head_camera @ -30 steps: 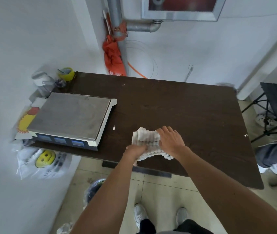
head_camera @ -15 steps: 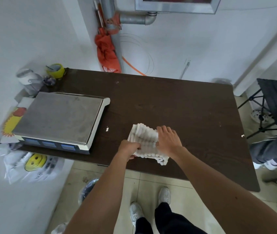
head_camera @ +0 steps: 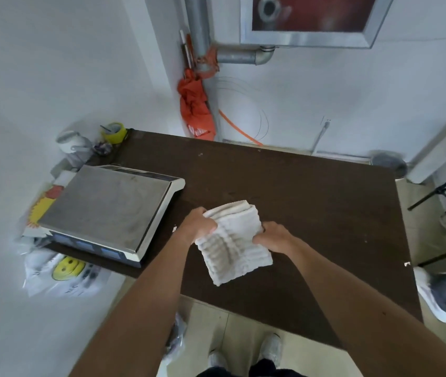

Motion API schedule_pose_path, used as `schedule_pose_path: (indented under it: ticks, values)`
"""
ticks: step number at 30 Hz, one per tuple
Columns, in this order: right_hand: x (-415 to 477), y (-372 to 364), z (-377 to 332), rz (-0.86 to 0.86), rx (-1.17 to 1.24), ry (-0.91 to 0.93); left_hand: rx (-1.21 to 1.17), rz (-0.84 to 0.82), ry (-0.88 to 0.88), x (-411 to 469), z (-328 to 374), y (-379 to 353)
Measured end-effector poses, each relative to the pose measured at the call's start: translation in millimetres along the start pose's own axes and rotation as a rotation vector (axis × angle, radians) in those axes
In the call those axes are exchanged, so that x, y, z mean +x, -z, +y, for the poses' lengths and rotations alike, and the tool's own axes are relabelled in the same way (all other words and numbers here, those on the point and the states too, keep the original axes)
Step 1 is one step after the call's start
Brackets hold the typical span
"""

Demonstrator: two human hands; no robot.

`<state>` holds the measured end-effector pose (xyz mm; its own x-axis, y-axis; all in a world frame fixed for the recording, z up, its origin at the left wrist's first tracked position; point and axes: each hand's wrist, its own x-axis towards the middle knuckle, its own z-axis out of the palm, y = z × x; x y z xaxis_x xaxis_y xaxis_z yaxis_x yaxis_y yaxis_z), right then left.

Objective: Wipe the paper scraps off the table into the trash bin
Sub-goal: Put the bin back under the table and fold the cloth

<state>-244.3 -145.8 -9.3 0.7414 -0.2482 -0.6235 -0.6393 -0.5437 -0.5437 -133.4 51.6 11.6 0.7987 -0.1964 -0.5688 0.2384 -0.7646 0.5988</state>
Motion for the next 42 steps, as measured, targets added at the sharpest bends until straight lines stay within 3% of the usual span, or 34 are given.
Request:
schedule_pose_path:
  ticks: [5, 10, 15, 22, 30, 34, 38, 42]
  values:
    - [13, 23, -32, 0.055, 0.185, 0.069, -0.062, 0.094, 0.031, 8, 11, 25]
    - [35, 28, -71, 0.134, 0.200, 0.103, -0.207, 0.196, 0.029, 29, 16, 37]
    - [67, 28, -88, 0.268, 0.264, 0.030, -0.337, 0.259, -0.040, 77, 34, 53]
    - [116, 39, -111, 0.360, 0.413, -0.070, -0.300, 0.204, -0.125, 157, 74, 76]
    - [169, 56, -122, 0.424, 0.617, -0.167, -0.459, 0.109, -0.245, 218, 126, 86]
    - [191, 62, -119, 0.469, 0.409, -0.239, -0.148, 0.072, -0.205, 237, 123, 81]
    - [202, 59, -129, 0.632, -0.018, -0.015, 0.198, 0.099, -0.400, 244, 108, 65]
    - [218, 47, -139, 0.525, -0.312, 0.173, 0.348, -0.015, -0.602, 242, 106, 37]
